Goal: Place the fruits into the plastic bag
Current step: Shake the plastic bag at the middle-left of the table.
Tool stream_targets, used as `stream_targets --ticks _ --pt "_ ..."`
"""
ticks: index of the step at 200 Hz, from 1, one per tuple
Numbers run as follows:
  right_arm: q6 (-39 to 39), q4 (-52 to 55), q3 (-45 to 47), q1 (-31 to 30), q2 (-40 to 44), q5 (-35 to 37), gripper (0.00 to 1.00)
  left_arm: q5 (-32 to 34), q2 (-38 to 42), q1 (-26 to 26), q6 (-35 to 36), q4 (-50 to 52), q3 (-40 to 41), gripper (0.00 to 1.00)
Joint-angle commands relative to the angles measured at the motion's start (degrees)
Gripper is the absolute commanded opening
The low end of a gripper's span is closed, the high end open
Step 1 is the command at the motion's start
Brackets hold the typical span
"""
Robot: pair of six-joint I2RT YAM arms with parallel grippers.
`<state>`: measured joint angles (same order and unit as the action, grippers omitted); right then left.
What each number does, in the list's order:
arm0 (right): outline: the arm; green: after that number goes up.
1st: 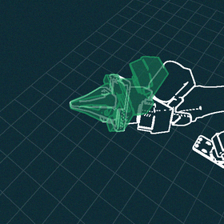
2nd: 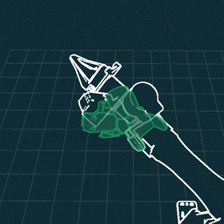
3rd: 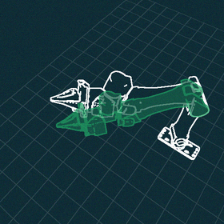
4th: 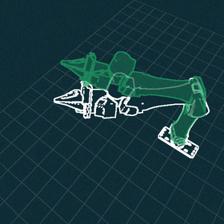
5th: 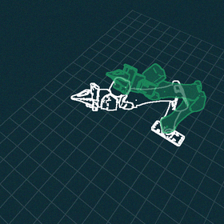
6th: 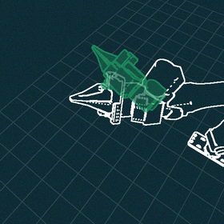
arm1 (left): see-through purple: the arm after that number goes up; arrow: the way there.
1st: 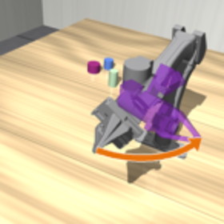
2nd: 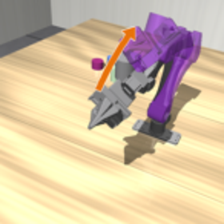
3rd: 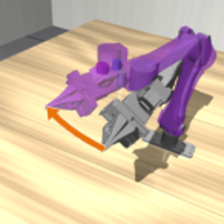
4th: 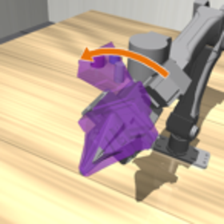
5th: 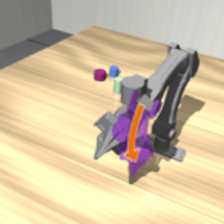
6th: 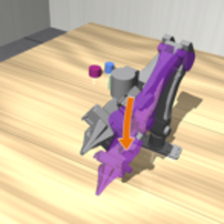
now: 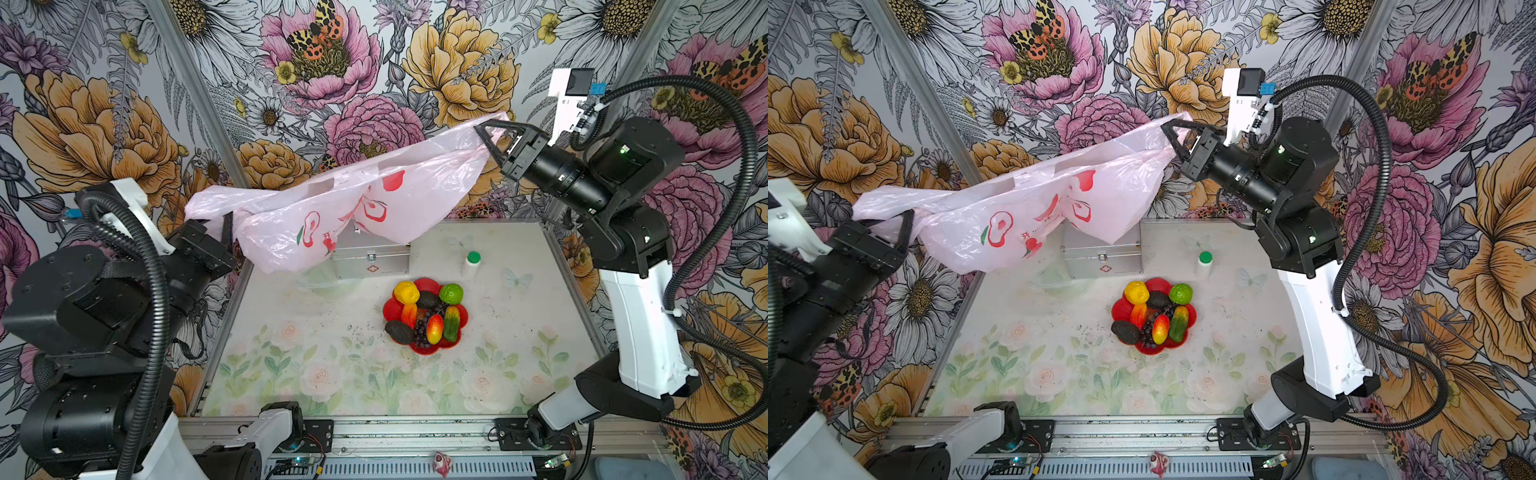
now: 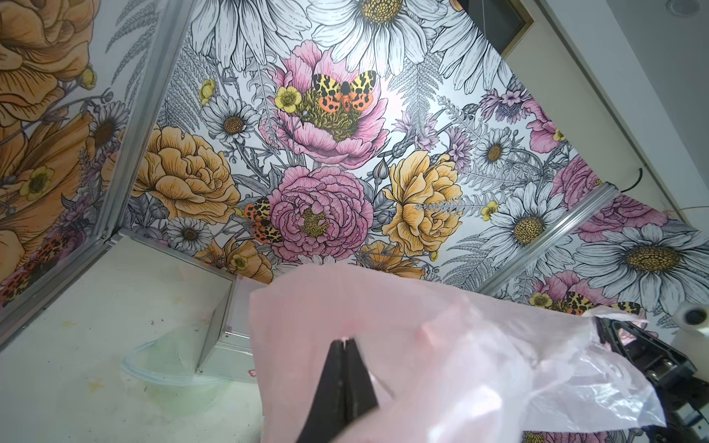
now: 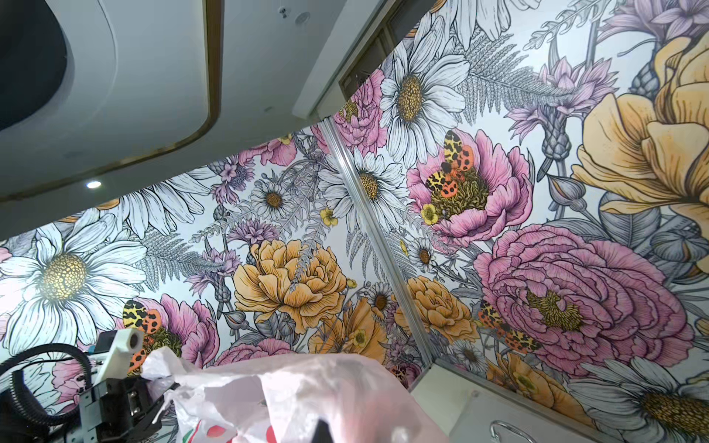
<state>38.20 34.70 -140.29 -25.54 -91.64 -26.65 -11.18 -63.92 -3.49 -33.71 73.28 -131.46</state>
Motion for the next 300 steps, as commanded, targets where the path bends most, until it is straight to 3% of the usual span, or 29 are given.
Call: stream_targets --ticks 1,28,48,72,89,98,117,136,166,182,198,217,232,255,276,300 --pt "6.15 5.42 0.36 1.01 -5.09 -3.39 0.00 -2.62 -2.99 0.41 -2.20 3.63 3.84 0.00" --pt "8.47 5.35 -1.91 0.96 -11.29 -2.24 0.00 -0.88 -7.16 1.62 -1.98 3.45 6.98 0.01" --pt "8.37 4.91 -13.66 -0.11 -22.35 -1.13 0.00 1.88 -15.52 3.86 -0.74 3.07 3.16 0.01" --pt "8.78 -5.79 -34.80 -1.34 -37.60 2.40 0.00 3.90 -31.72 5.55 1.36 3.10 -17.32 0.01" --pt "11.48 -20.98 -34.35 -1.35 -38.34 7.49 0.00 0.80 -45.06 5.43 -1.27 1.38 -39.91 0.01" --pt "11.38 -27.92 -29.10 -1.27 -35.02 8.35 0.00 -1.63 -47.67 5.03 -4.31 -3.18 -43.31 0.02" --pt "7.81 -33.22 -22.28 -1.35 -27.56 7.54 0.00 -3.12 -40.05 7.90 -3.33 -19.89 -30.11 0.02" --pt "6.00 -32.06 -24.59 -1.35 -24.45 3.98 0.00 3.07 -29.58 14.51 5.07 -32.85 -17.77 0.05" --pt "6.28 -31.74 -23.24 -2.83 -20.32 -2.66 0.00 4.28 -26.69 20.26 11.91 -34.98 -21.44 0.05" --pt "5.49 -28.40 -22.21 -4.20 -19.87 -8.36 0.00 8.47 -22.95 26.13 17.66 -33.77 -17.77 0.05" --pt "4.33 -22.96 -16.63 -5.66 -19.66 -15.07 0.00 16.84 -14.89 32.33 23.84 -33.66 -4.29 0.04" --pt "-2.94 -8.83 -0.94 -6.96 -19.19 -19.18 0.00 29.58 -2.35 35.70 25.79 -33.66 18.49 0.04" --pt "-8.14 0.21 11.19 -7.19 -20.05 -16.57 0.00 39.80 7.73 36.26 23.18 -31.50 38.23 0.04" --pt "-16.15 6.63 22.62 -10.11 -21.46 -10.70 0.00 48.79 21.00 36.40 9.36 -23.82 59.27 0.03" --pt "-18.54 6.70 25.88 -12.76 -22.67 -9.84 0.00 52.50 31.60 36.71 -1.20 -19.45 66.82 0.02" --pt "-17.74 6.70 24.42 -13.48 -25.94 -10.14 0.00 52.46 35.10 36.60 -2.81 -15.31 66.88 0.02"
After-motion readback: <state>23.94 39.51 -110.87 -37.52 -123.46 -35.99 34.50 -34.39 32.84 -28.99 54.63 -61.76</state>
